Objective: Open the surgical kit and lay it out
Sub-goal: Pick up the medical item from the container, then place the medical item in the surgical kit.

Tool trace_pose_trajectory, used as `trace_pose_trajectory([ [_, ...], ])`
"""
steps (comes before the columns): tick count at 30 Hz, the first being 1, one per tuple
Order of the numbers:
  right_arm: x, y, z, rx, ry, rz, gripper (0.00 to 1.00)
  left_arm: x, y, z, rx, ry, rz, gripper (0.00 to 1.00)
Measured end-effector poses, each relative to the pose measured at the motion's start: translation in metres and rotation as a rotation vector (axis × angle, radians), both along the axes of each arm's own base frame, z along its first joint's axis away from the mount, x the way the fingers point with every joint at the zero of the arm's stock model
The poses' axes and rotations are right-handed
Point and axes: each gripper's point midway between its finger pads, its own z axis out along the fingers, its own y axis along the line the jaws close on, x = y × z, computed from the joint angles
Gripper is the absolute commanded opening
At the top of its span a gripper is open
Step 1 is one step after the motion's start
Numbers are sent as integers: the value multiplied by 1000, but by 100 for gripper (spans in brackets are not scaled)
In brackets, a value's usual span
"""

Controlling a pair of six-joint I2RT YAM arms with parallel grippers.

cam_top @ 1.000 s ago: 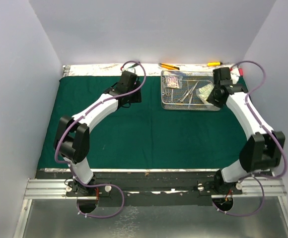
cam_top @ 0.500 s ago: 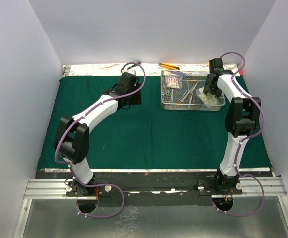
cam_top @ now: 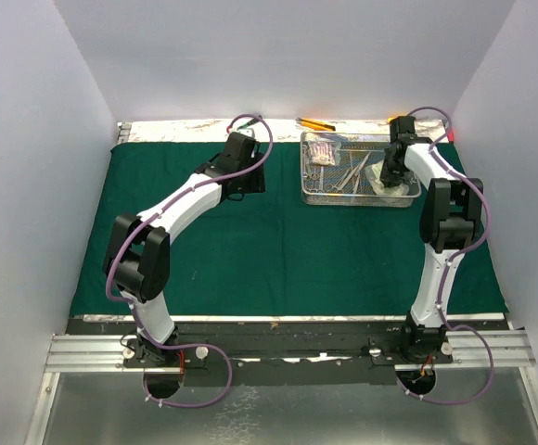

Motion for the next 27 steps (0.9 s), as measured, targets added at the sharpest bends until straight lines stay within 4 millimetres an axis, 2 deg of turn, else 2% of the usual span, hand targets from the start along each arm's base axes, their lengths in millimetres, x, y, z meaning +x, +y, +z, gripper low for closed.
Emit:
trace_pose_trajectory([
  [5, 0, 1, 4, 5, -6, -2, 1, 1, 2, 0, -1, 3, 2, 63],
  [8, -2, 1, 17, 12, -25, -22, 1, 1, 3, 0, -1, 3, 5, 63],
  [11, -5, -1, 45, 12, -70, -63, 1, 2, 4, 0, 0, 3, 6, 63],
  [14, -16, -5, 88, 10, -147, -139, 1, 2, 4, 0, 0, 3, 6, 63],
  [17, -39, -10, 127, 13, -227, -231, 1, 1, 4, 0, 0, 4, 6, 63],
  [19, -64, -14, 141, 18, -252, -302, 1, 1, 5, -1, 1, 5, 6, 63],
  [21, -92, -18, 142, 24, -250, -373, 1, -1, 6, -3, 3, 10, 8, 63],
  [23, -124, -22, 129, 29, -214, -447, 1, -4, 8, -7, 7, 20, 8, 63],
  [27, -186, -24, 81, 31, -86, -558, 1, -11, 11, -15, 17, 40, 7, 63],
])
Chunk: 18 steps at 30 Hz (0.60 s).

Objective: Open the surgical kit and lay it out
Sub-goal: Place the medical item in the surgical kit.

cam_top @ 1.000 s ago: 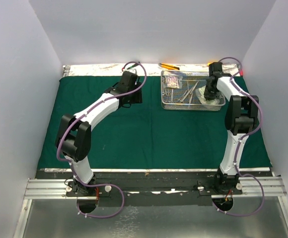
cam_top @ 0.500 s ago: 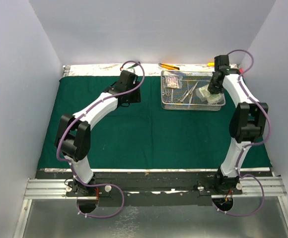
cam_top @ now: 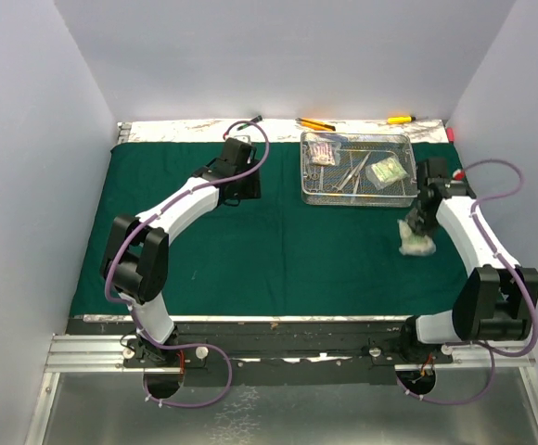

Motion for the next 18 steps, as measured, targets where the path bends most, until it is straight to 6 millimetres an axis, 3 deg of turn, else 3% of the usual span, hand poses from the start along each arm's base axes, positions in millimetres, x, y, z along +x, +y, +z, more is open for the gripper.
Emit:
trace_pose_trajectory([
  [3, -39, 2, -34, 20, 91, -47, 1, -3, 1, -4, 5, 10, -1, 63],
  [8, -69, 6, -69, 43, 147, -70, 2, -6, 3, -8, 10, 19, -1, 63],
  [13, -64, 8, -79, 55, 137, -65, 44, -7, 4, -9, 12, 21, -2, 63],
  [15, -62, 9, -81, 58, 138, -66, 52, -7, 4, -9, 12, 21, -2, 63],
  [18, -56, 8, -73, 57, 128, -61, 57, -7, 4, -9, 12, 21, -2, 63],
])
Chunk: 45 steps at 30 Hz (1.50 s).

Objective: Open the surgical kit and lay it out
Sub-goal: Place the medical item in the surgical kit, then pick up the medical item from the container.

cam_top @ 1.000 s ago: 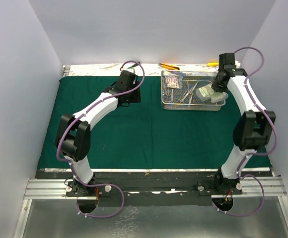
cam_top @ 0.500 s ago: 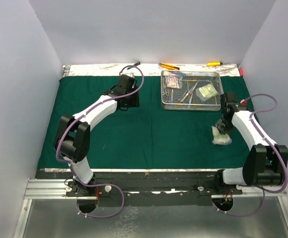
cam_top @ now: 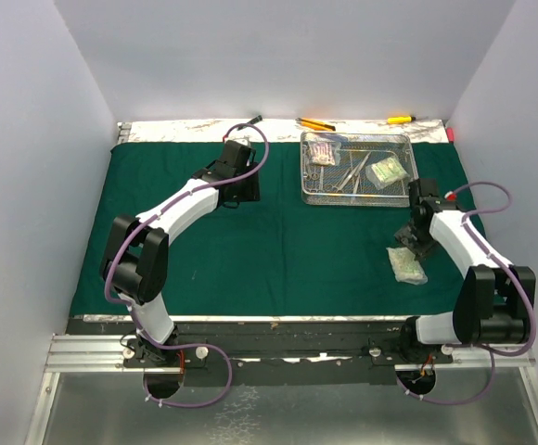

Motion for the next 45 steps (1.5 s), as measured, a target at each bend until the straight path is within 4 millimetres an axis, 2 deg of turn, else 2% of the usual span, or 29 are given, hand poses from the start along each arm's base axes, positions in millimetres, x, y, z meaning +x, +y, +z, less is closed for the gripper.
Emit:
trace_pose_trajectory([
  [3, 24, -1, 27, -7, -69, 13, 58, 0, 0, 0, 0, 0, 1, 63],
  [8, 84, -4, 92, -34, -249, 76, 59, 0, 1, 0, 0, 0, 2, 63],
  [10, 109, -5, 106, -47, -289, 108, 59, 0, 1, 0, 0, 0, 2, 63],
  [12, 138, -5, 111, -54, -303, 141, 58, 1, 1, 1, 0, -1, 4, 63],
  [14, 171, -5, 109, -58, -303, 172, 58, 3, 2, 4, -3, -6, 6, 63],
  [17, 219, -4, 92, -61, -292, 215, 56, 5, 1, 7, -7, -12, 7, 63],
  [21, 262, -5, 56, -65, -251, 261, 50, 9, 3, 11, -9, -19, 11, 63],
  [25, 294, -4, 27, -64, -227, 302, 48, 14, 4, 10, -9, -16, 18, 63],
  [28, 308, -3, 11, -64, -215, 331, 49, 16, 6, 7, -6, -6, 23, 63],
  [32, 313, -2, -4, -60, -191, 366, 48, 17, 8, -1, -3, 15, 25, 63],
  [33, 314, -2, -7, -60, -187, 371, 44, 17, 9, -3, -2, 21, 25, 63],
  [38, 314, 0, -10, -51, -184, 387, 4, 18, 11, -5, -1, 33, 30, 63],
  [39, 315, 1, -9, -49, -187, 387, 1, 19, 11, -5, -2, 32, 30, 63],
  [45, 315, 3, -7, -43, -197, 404, 1, 20, 15, -5, -2, 36, 38, 63],
])
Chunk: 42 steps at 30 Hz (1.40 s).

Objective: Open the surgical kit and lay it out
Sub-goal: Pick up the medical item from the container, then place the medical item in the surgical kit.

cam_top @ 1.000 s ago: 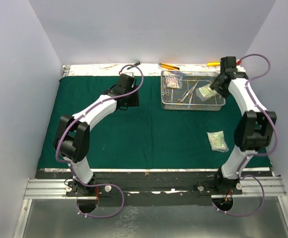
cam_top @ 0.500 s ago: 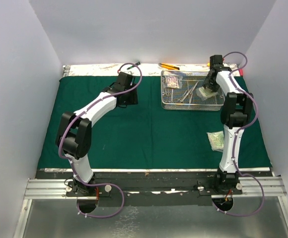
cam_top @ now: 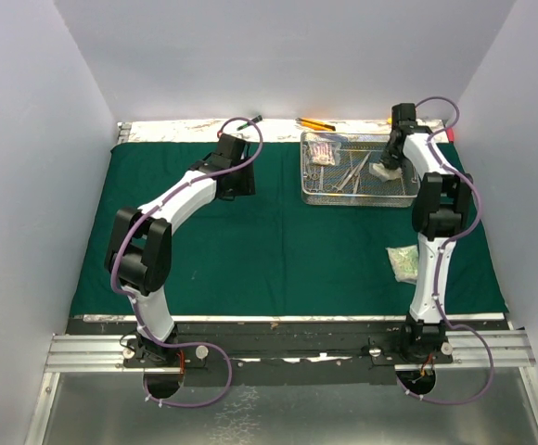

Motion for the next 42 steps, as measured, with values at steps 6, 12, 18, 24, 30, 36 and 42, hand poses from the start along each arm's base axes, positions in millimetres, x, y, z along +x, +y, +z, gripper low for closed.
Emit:
trace_pose_trajectory([
  [6, -11, 8, 29, 5, -23, 107, 1, 1, 0, 1, -3, -1, 0, 63],
  [12, -43, 32, 107, 25, -157, 318, 0, 1, 1, 1, -5, 1, -4, 63],
  [18, -103, 59, 133, 60, -185, 470, 1, 0, 0, 0, -7, 5, -12, 63],
  [24, -194, 95, 89, 141, -45, 558, 1, -6, 4, 0, -11, 11, -10, 63],
  [30, -255, 108, 77, 184, 27, 591, 1, -13, 4, -2, -24, 27, -17, 63],
  [36, -278, 122, 44, 150, 188, 631, 1, -14, 3, 0, -35, 28, -16, 63],
  [42, -298, 110, 9, 64, 394, 631, 28, -15, 2, 9, -46, 9, -19, 63],
])
